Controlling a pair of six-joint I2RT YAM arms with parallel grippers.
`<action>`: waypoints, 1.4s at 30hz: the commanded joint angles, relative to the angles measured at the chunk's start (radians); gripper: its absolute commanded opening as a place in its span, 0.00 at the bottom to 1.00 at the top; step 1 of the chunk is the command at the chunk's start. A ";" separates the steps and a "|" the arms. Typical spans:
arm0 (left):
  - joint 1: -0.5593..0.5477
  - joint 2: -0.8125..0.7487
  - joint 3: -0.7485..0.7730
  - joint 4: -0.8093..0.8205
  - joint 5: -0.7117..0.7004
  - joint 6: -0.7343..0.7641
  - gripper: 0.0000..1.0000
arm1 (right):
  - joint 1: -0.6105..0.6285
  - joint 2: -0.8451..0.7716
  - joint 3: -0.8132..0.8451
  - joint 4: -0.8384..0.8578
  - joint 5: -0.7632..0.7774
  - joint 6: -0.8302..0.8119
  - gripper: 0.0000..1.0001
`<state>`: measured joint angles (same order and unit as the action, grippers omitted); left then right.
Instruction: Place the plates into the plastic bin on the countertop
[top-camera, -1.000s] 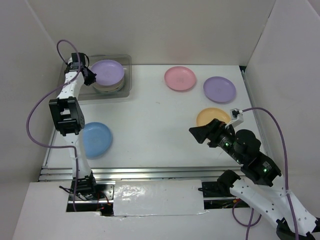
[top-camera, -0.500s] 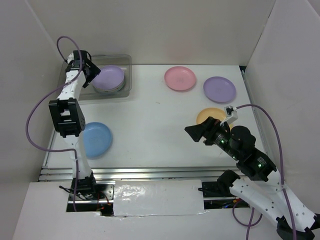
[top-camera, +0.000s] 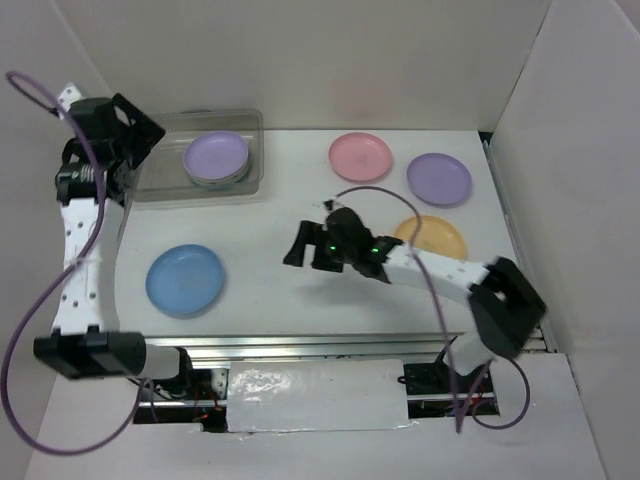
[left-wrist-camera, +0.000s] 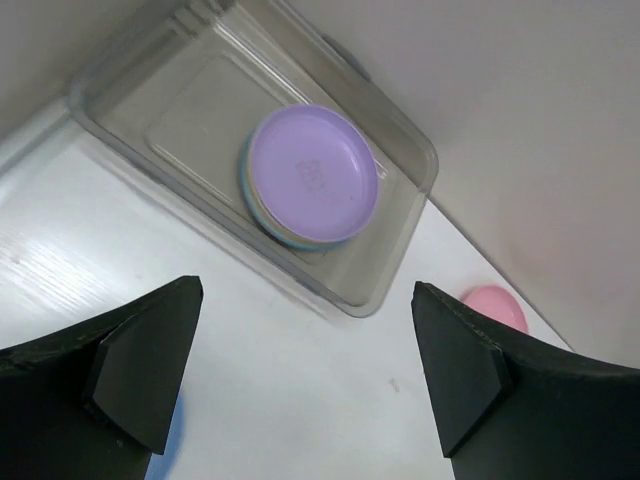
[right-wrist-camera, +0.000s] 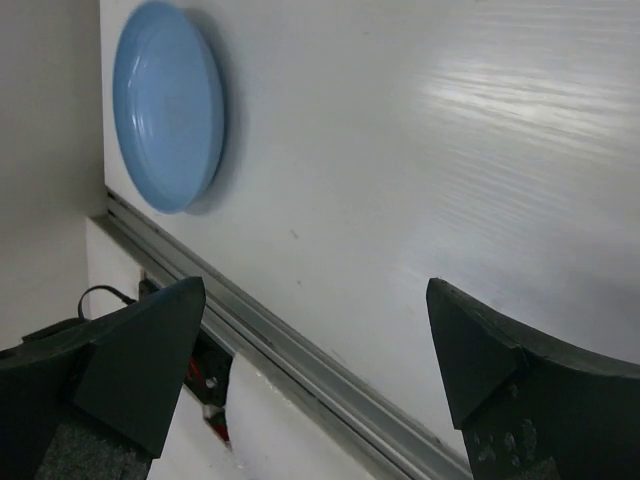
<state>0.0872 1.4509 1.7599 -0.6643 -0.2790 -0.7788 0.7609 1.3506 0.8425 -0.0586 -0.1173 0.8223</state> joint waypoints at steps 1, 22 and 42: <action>0.063 -0.088 -0.188 -0.092 0.104 0.074 0.99 | 0.109 0.264 0.237 0.172 -0.064 0.020 0.99; 0.143 -0.558 -0.738 -0.064 0.139 0.273 0.99 | 0.255 1.001 0.978 -0.145 -0.067 0.100 0.85; 0.080 -0.610 -0.807 -0.006 0.265 0.317 0.99 | 0.250 0.690 0.663 -0.227 0.296 0.212 0.00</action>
<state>0.1959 0.8486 0.9554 -0.7273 -0.1127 -0.5110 1.0142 2.2509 1.6112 -0.1879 -0.0601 1.0168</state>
